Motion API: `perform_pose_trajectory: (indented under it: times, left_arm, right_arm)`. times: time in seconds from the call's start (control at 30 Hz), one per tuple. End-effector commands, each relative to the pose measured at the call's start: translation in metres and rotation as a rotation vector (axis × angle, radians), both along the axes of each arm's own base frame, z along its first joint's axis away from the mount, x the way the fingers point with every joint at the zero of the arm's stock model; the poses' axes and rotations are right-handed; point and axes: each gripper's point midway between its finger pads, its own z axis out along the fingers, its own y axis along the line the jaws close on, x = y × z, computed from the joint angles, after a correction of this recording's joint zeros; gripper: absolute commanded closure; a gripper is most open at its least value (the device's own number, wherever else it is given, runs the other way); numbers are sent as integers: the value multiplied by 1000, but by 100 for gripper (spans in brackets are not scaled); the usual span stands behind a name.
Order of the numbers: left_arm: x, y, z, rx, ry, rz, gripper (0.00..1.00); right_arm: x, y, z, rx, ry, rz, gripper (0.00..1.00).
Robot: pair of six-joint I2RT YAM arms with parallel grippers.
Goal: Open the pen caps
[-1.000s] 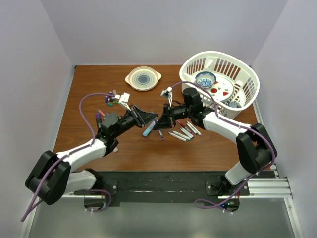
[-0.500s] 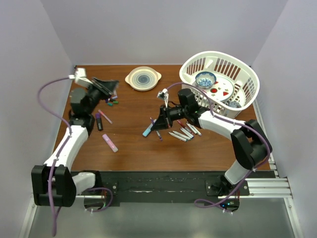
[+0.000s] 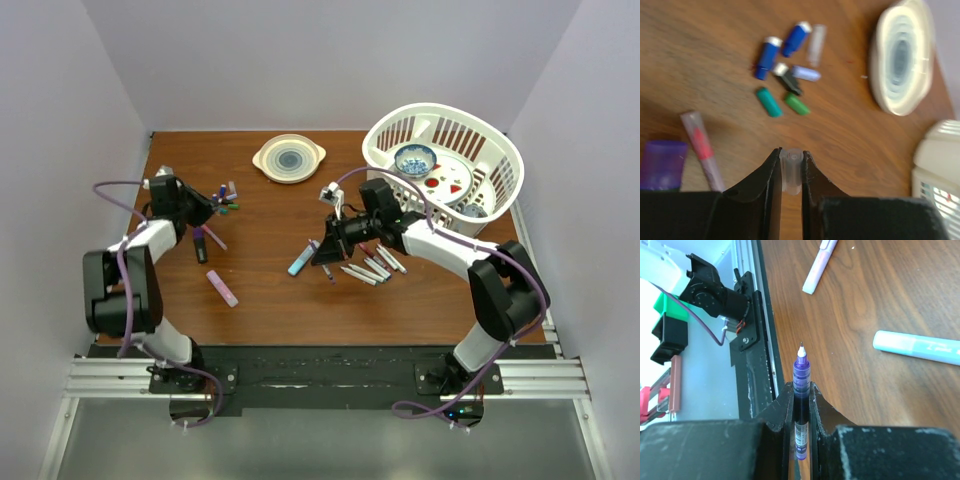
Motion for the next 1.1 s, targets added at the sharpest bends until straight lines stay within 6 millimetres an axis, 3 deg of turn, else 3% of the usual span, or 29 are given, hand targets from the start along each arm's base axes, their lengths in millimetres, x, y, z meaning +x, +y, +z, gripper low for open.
perform_pose_trajectory:
  times: [0.0, 0.07, 0.13, 0.3, 0.6, 0.77, 0.83, 0.87, 0.93, 1.07]
  left_arm:
    - [23, 21, -6, 88, 39, 21, 100]
    - [37, 32, -16, 127, 57, 42, 94]
    - [39, 36, -35, 133, 131, 47, 87]
    - [46, 41, -55, 140, 190, 37, 78]
    - [51, 47, -49, 110, 155, 23, 54]
    - [57, 50, -15, 126, 65, -7, 46]
    - [55, 47, 6, 131, 11, -41, 44]
    - [56, 50, 17, 138, -27, -48, 43]
    - [45, 44, 44, 160, -103, -91, 39]
    - [18, 35, 91, 228, -251, -134, 29]
  right_arm:
    - [9, -1, 28, 33, -104, -3, 100]
    - [9, -2, 28, 33, -101, -2, 100]
    - [10, -2, 29, 36, -100, 0, 100]
    - [11, -3, 30, 37, -99, -2, 100]
    - [16, -7, 27, 24, -104, -10, 100]
    - [20, -13, 17, -39, -134, -26, 100]
    - [35, -21, 10, -117, -236, -43, 100]
    - [32, -32, -1, -196, -219, -46, 100]
    - [45, -47, -7, -305, -319, -59, 100]
    - [68, -103, -35, -626, -454, -155, 100]
